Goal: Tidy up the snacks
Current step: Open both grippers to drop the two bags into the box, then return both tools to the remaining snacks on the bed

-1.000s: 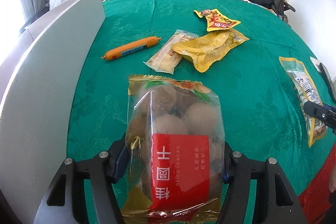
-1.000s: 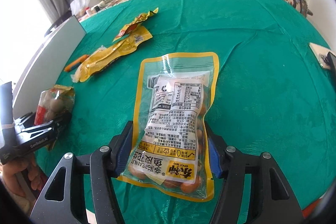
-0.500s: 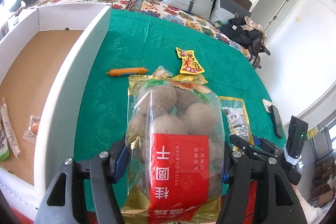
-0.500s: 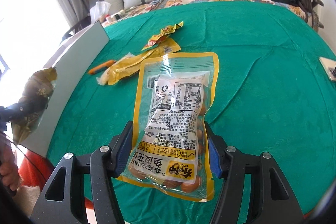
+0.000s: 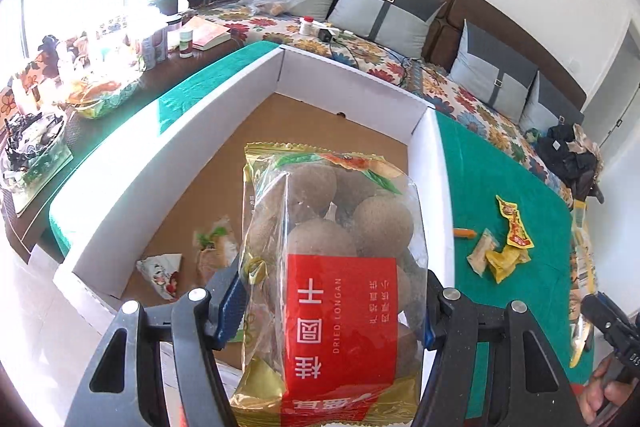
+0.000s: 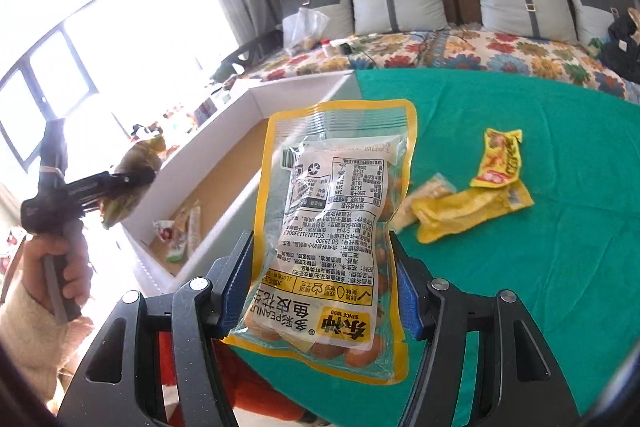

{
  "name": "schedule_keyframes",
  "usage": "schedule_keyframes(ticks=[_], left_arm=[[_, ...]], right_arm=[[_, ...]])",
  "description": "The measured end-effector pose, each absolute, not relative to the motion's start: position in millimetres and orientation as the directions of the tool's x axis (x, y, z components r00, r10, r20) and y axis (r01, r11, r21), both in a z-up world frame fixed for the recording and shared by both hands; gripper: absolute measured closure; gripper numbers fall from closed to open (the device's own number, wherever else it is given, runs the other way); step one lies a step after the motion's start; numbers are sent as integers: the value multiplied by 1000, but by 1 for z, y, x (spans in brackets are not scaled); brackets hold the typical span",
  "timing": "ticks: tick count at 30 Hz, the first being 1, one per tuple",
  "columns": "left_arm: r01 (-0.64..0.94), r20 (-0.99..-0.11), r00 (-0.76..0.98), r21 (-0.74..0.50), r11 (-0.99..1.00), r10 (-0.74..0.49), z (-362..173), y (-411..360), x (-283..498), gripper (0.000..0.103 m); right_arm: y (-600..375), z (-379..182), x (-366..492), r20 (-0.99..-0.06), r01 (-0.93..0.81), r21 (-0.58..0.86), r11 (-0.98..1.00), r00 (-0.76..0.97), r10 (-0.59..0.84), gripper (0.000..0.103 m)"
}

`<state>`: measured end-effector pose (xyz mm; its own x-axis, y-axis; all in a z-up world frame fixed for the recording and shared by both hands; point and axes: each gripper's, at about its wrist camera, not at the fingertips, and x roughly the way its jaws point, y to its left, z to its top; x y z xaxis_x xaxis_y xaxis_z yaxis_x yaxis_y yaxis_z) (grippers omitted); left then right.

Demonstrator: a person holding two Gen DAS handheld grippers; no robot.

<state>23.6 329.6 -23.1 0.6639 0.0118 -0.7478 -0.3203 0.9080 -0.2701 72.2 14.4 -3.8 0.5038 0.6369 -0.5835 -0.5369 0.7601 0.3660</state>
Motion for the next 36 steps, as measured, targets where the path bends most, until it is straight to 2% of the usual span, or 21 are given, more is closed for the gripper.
schedule_keyframes(ticks=[5,7,8,9,11,14,16,19,24,26,29,32,36], left_arm=[[-398,-790,604,-190,898,101,-55,353,16,37],[-439,-806,572,-143,887,153,-67,358,14,25],[-453,-808,564,-129,882,172,-71,360,12,22],[-462,-806,563,-122,879,184,-73,362,9,20],[-470,-803,563,-116,875,196,-73,365,2,20],[-463,-785,583,-108,880,211,-65,358,-8,18],[-441,-765,608,-104,892,211,-57,344,-12,11],[-363,-733,663,-140,921,150,-42,312,-9,7],[-129,-707,705,-217,968,-64,-26,218,10,5],[-31,-721,675,-239,971,-156,-32,171,23,1],[92,-788,545,-283,955,-286,-68,98,44,1],[151,-839,477,-214,965,-261,-112,42,60,1],[168,-860,465,-148,975,-211,-144,13,87,1]], right_arm=[[109,17,78,-577,-639,383,667,398,713,38],[141,10,80,-593,-657,387,647,360,720,32],[155,3,83,-606,-656,399,641,336,721,30],[165,-6,86,-623,-649,414,638,310,719,24],[172,-22,92,-655,-619,435,654,281,701,23],[148,-34,90,-633,-585,477,656,289,718,23],[123,-36,87,-632,-572,456,682,331,700,23],[72,-54,83,-657,-544,372,752,418,627,23],[-31,-121,87,-783,-379,68,923,553,285,23],[-77,-137,81,-790,-297,16,955,582,194,23],[-136,-146,71,-768,-175,-6,984,632,108,23],[-173,-148,72,-782,-92,21,996,619,73,23],[-187,-141,85,-773,-33,26,999,633,41,23]])
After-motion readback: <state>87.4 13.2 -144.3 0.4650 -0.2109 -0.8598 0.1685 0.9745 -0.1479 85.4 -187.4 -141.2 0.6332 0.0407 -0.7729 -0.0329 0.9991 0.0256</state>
